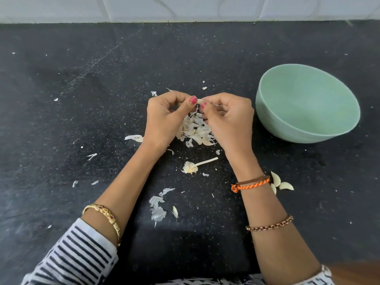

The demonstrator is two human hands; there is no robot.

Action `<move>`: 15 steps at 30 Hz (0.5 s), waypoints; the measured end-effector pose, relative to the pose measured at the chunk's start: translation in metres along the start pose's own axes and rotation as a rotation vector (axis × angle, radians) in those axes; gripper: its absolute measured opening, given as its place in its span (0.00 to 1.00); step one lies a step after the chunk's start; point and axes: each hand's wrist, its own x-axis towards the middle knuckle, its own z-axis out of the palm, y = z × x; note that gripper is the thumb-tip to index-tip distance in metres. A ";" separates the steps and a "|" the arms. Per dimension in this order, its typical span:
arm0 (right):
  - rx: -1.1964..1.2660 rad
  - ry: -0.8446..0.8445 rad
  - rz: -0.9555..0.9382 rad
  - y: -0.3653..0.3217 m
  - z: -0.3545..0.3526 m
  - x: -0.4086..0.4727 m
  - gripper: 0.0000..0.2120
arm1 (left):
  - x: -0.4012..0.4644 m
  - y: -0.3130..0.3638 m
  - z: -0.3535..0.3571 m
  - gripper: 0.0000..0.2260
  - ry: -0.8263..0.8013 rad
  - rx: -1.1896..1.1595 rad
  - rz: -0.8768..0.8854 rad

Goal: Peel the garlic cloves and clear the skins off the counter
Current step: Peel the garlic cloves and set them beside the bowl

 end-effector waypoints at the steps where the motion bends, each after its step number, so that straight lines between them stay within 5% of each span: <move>1: -0.002 0.005 0.004 0.000 0.000 0.000 0.05 | 0.000 0.000 0.000 0.04 -0.010 0.002 0.003; 15: -0.081 0.122 -0.178 0.009 0.004 0.004 0.02 | -0.004 0.005 0.006 0.06 -0.033 -0.085 -0.052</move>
